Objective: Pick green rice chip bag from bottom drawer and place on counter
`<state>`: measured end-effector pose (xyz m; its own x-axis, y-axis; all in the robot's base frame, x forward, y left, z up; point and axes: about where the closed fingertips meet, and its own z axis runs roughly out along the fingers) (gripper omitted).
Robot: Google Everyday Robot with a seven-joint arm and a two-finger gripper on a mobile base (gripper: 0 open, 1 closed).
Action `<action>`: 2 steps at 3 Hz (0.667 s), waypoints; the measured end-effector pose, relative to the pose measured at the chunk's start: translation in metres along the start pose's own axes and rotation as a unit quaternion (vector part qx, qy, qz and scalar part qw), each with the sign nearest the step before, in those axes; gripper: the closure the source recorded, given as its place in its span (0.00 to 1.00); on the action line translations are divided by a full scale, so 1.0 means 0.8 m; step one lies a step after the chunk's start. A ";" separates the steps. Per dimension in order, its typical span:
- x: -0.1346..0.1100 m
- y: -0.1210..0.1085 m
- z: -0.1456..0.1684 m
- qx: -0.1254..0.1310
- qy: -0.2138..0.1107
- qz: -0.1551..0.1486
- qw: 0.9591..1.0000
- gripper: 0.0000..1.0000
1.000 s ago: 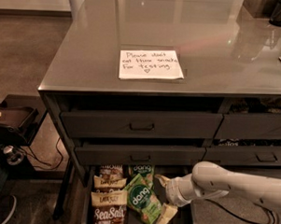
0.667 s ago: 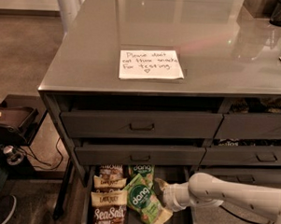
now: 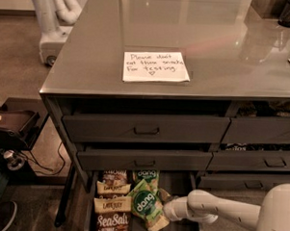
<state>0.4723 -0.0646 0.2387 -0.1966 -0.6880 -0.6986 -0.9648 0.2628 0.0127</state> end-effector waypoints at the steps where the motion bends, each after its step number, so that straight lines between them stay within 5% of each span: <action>1: 0.007 -0.004 0.009 0.003 -0.002 0.007 1.000 0.00; 2: 0.015 -0.005 0.021 0.008 0.002 0.001 1.000 0.00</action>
Offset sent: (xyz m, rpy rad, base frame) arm 0.0071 0.0005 -0.0329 -0.0275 -0.0262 -0.0152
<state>0.4765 -0.0625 0.2182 -0.1999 -0.6906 -0.6951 -0.9613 0.2754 0.0028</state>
